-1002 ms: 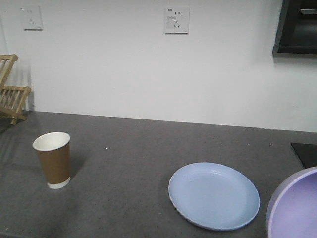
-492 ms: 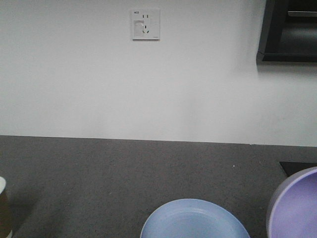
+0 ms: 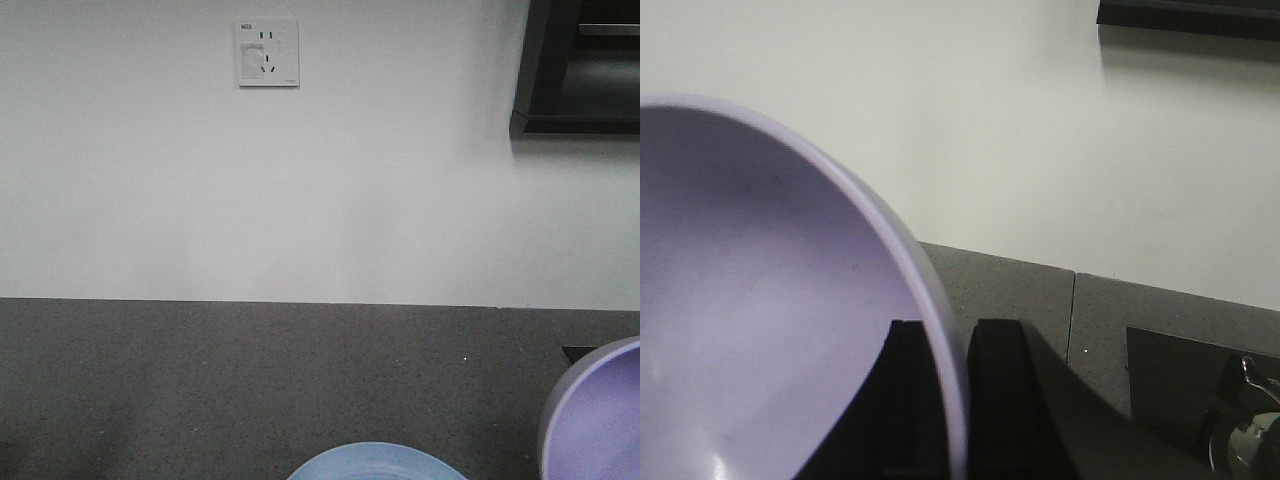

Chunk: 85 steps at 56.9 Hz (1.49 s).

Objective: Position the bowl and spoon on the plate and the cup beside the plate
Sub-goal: 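Lower the lavender bowl onto the blue plate and open the right gripper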

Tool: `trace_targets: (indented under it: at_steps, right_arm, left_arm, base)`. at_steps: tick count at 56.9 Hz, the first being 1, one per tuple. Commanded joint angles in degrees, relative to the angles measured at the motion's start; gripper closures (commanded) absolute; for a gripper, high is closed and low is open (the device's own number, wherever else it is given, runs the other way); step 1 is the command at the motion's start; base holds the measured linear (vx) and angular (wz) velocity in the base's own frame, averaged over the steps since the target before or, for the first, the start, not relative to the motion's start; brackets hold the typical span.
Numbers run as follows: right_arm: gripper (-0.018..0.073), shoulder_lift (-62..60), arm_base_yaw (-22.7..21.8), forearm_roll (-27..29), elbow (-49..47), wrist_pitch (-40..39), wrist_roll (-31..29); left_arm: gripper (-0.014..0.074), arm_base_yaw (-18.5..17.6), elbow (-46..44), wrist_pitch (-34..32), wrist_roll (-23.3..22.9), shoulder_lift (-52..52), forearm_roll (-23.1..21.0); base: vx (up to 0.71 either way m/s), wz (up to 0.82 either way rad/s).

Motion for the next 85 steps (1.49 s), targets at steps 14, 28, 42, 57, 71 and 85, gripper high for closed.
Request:
trace_targets:
  at_steps: [14, 28, 42, 57, 71, 85]
  right_arm:
    - [0.0568, 0.4, 0.0, 0.7, -1.8, -4.8, -0.6]
    - [0.0568, 0.4, 0.0, 0.7, -1.8, -4.8, -0.6]
    - [0.0568, 0.4, 0.0, 0.8, -1.8, -7.1, -0.6]
    - [0.0568, 0.4, 0.1, 0.8, -1.8, -8.0, -0.6]
    - [0.0568, 2.6, 0.1, 1.1, -2.1, -5.0, 2.0]
    - [0.0568, 21.9, 8.8, -3.8, -10.8, 11.9, 5.8]
  left_arm:
    - [0.0596, -0.3, -1.5, -4.9, -0.5, 0.3, -1.2]
    - [0.0595, -0.3, -1.5, -4.9, -0.5, 0.3, -1.2]
    - [0.0594, -0.3, -1.5, -4.9, -0.5, 0.3, -1.2]
    - [0.0594, -0.3, -1.5, -5.0, -0.5, 0.3, -1.2]
    - [0.0594, -0.3, -1.5, -5.2, -1.2, 0.3, -1.2]
    - [0.0594, -0.3, -1.5, -1.4, -2.3, 0.3, -1.1]
  base:
    - [0.02, -0.01]
    - [0.0, 0.0]
    - [0.0, 0.0]
    - [0.0, 0.0]
    - [0.0, 0.0]
    - [0.0, 0.0]
